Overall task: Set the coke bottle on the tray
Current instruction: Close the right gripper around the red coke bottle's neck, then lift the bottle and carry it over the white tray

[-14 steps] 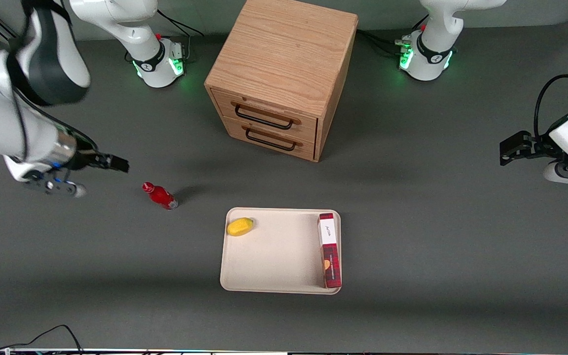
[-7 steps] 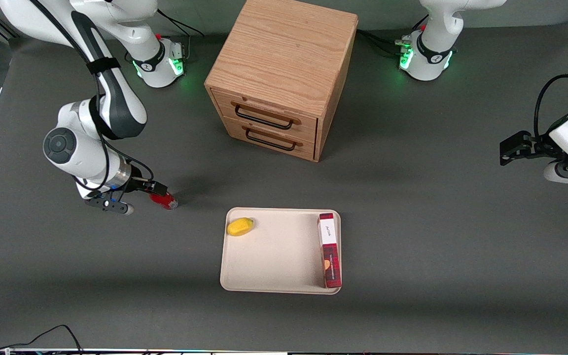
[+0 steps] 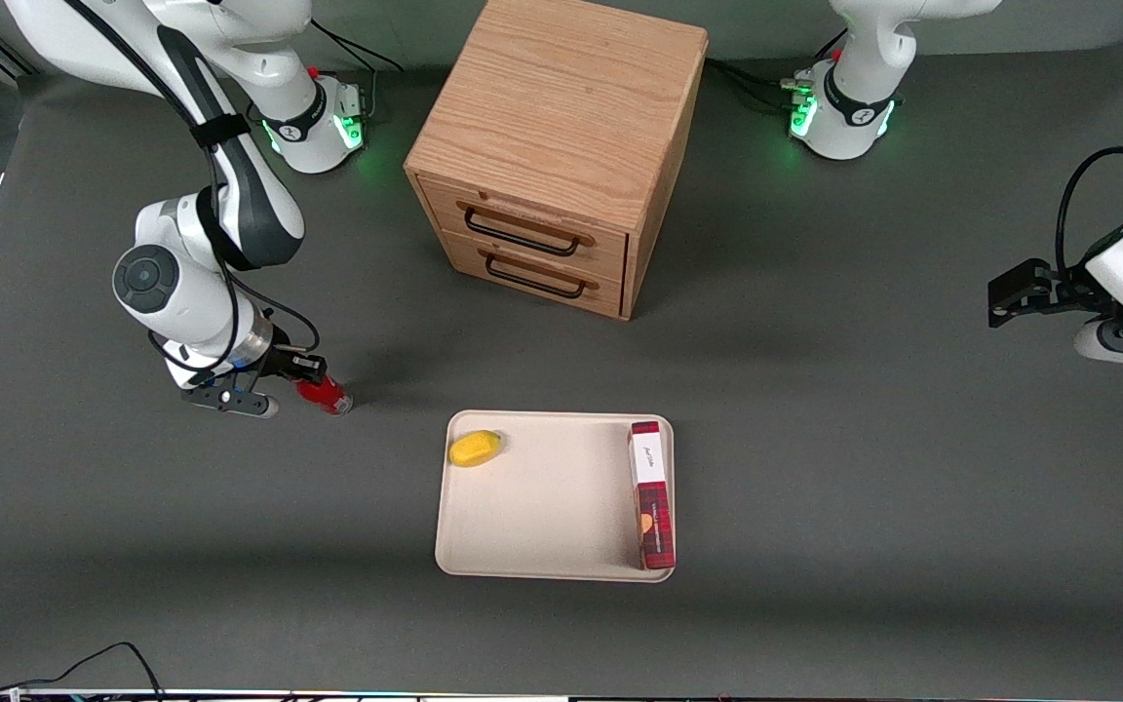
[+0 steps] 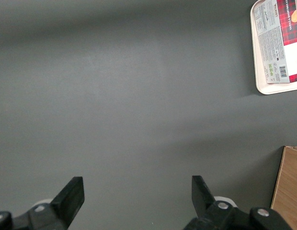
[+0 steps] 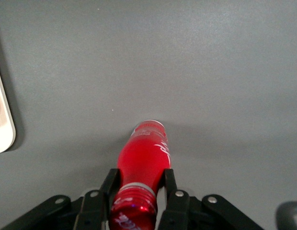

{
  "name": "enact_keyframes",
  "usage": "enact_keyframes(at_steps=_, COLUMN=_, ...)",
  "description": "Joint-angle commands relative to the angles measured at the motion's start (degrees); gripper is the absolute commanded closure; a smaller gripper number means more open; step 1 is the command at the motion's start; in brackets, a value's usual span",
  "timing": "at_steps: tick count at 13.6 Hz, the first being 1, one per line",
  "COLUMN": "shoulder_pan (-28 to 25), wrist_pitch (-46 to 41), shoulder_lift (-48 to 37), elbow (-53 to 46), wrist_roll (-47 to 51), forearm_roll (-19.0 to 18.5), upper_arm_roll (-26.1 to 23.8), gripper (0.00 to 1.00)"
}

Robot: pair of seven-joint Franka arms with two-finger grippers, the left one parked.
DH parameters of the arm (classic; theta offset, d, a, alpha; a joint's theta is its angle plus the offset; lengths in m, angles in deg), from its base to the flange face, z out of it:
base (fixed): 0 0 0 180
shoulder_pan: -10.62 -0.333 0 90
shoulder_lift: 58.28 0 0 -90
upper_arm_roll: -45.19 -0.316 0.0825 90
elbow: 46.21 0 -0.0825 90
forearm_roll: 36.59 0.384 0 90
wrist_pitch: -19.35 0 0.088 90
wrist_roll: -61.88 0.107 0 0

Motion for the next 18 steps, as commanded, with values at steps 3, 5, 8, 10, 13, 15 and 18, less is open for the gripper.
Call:
enact_keyframes(at_steps=3, shoulder_pan=-0.08, wrist_pitch=-20.38, shoulder_lift=-5.87, elbow=-12.45, wrist_roll=-1.29, forearm_roll=-1.42, upper_arm_roll=-0.09, gripper=1.00)
enact_keyframes(at_steps=5, shoulder_pan=0.18, wrist_pitch=-34.88, shoulder_lift=-5.71, elbow=-24.66, wrist_roll=-6.03, forearm_roll=-0.63, upper_arm_roll=0.26, gripper=1.00)
enact_keyframes(at_steps=8, shoulder_pan=0.01, wrist_pitch=-48.97, shoulder_lift=-1.34, elbow=-42.94, wrist_roll=-6.41, forearm_roll=4.89, upper_arm_roll=0.27, gripper=1.00)
enact_keyframes(at_steps=10, shoulder_pan=-2.95, wrist_pitch=-58.98, shoulder_lift=8.30, elbow=-60.22, wrist_roll=0.57, forearm_roll=5.26, upper_arm_roll=-0.79, gripper=1.00)
enact_keyframes(at_steps=13, shoulder_pan=-7.54, wrist_pitch=-57.66, shoulder_lift=22.91, elbow=-76.37, wrist_roll=18.50, forearm_roll=4.83, upper_arm_roll=-4.65, gripper=1.00)
enact_keyframes(at_steps=15, shoulder_pan=-10.00, wrist_pitch=-48.09, shoulder_lift=28.02, elbow=-77.36, wrist_roll=26.96, forearm_roll=4.65, upper_arm_roll=-4.75, gripper=1.00)
enact_keyframes(at_steps=18, shoulder_pan=-12.20, wrist_pitch=-35.43, shoulder_lift=35.05, elbow=-77.28, wrist_roll=35.05, forearm_roll=0.45, upper_arm_roll=-4.83, gripper=1.00)
